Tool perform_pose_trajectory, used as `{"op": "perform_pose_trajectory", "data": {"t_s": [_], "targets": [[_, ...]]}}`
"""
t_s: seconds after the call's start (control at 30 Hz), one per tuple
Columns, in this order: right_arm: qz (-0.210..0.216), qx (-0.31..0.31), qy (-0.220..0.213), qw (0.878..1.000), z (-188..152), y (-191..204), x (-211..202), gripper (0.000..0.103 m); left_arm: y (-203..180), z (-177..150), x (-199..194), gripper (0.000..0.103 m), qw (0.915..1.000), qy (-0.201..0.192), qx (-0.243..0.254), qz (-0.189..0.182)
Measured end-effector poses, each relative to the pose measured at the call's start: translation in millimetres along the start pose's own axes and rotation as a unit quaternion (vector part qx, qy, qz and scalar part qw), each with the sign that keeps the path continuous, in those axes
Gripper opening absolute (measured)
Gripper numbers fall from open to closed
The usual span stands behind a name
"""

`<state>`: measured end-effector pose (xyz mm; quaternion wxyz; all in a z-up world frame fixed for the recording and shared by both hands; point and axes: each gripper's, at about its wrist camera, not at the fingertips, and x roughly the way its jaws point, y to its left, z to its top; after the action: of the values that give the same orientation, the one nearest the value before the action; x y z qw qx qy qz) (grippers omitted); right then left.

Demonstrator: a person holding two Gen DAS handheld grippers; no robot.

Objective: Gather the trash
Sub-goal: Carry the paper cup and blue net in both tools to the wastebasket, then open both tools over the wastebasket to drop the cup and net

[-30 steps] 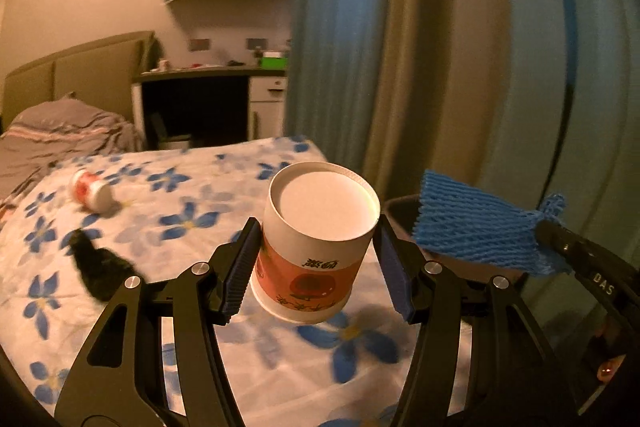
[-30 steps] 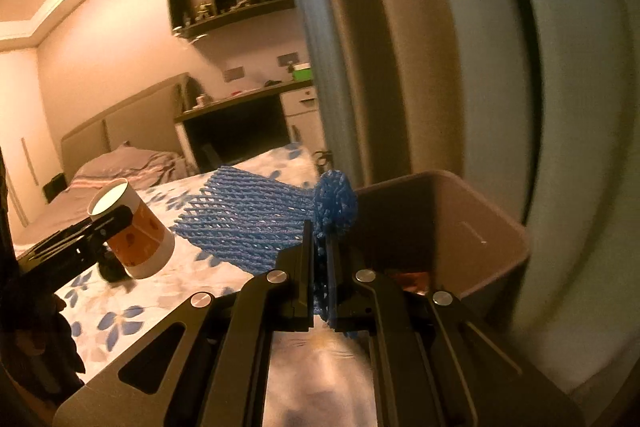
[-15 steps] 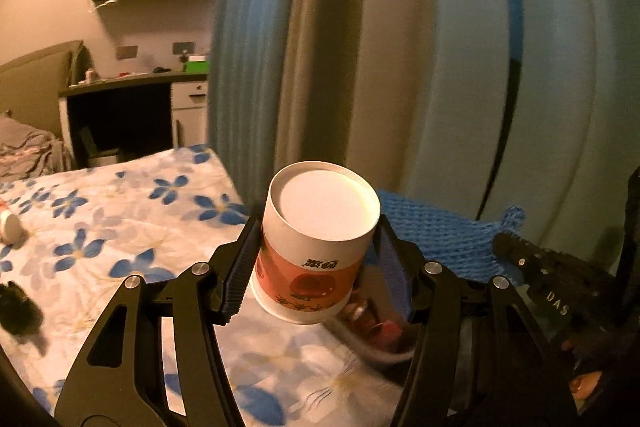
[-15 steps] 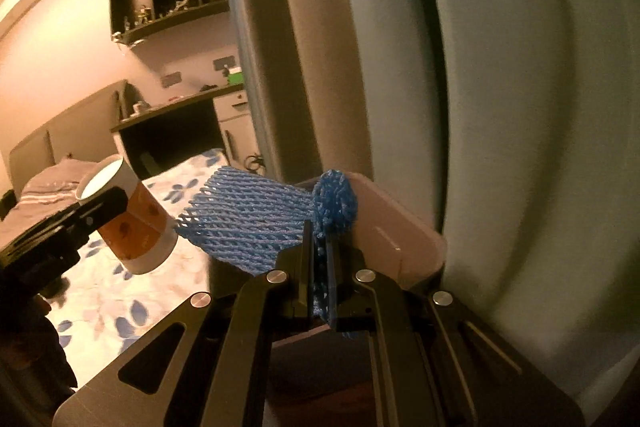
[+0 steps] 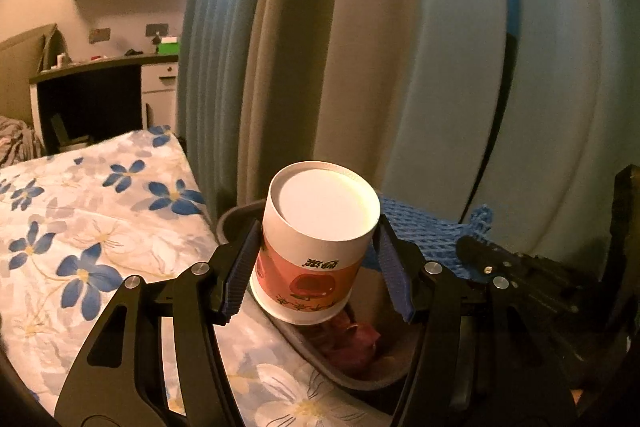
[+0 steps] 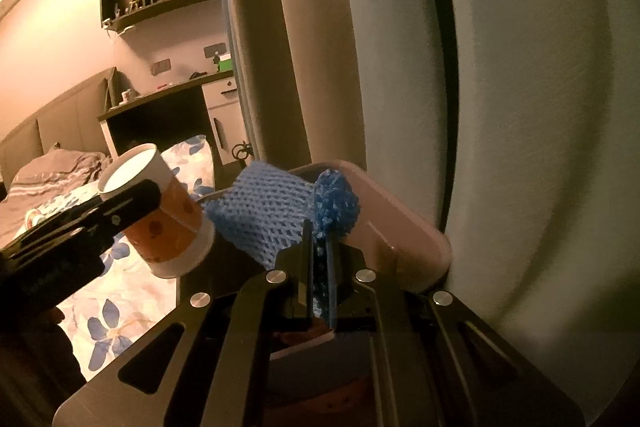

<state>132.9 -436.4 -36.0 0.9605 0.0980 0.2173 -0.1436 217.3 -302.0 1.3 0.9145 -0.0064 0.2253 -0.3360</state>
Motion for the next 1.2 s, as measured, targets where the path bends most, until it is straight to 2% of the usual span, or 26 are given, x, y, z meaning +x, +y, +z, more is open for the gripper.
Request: {"op": "perform_pose_trajectory", "data": {"t_s": [0.67, 0.7, 0.73, 0.8, 0.87, 1.0, 1.03, 1.13, 1.2], "targets": [[0.024, 0.011, 0.013, 1.000, 3, -2, 16, 0.008, 3, -8, 30, 0.057, 0.9989, 0.031, -0.021, -0.028], [0.026, 0.015, 0.014, 0.999, 3, -4, 16, 0.013, 3, -9, 31, 0.057, 0.9988, 0.033, -0.022, -0.030], [0.028, 0.019, 0.013, 0.999, 4, -5, 16, 0.024, 3, -9, 32, 0.057, 0.9987, 0.034, -0.022, -0.031], [0.029, 0.026, 0.007, 0.999, 4, -7, 14, 0.035, 4, -10, 36, 0.057, 0.9985, 0.037, -0.023, -0.032], [0.025, 0.025, 0.004, 0.999, 5, -7, 12, 0.036, 5, -11, 38, 0.058, 0.9981, 0.041, -0.027, -0.036], [0.013, 0.031, -0.007, 0.999, 5, -11, 4, 0.045, 5, -14, 42, 0.058, 0.9974, 0.049, -0.029, -0.043], [0.010, 0.032, -0.011, 0.999, 5, -12, 2, 0.047, 4, -15, 43, 0.062, 0.9975, 0.051, -0.025, -0.041], [0.001, 0.035, -0.024, 0.999, 6, -13, -7, 0.052, 4, -18, 42, 0.083, 0.9977, 0.048, -0.027, -0.039], [-0.005, 0.034, -0.034, 0.999, 7, -14, -14, 0.054, 7, -19, 39, 0.087, 0.9979, 0.041, -0.034, -0.036]]}}
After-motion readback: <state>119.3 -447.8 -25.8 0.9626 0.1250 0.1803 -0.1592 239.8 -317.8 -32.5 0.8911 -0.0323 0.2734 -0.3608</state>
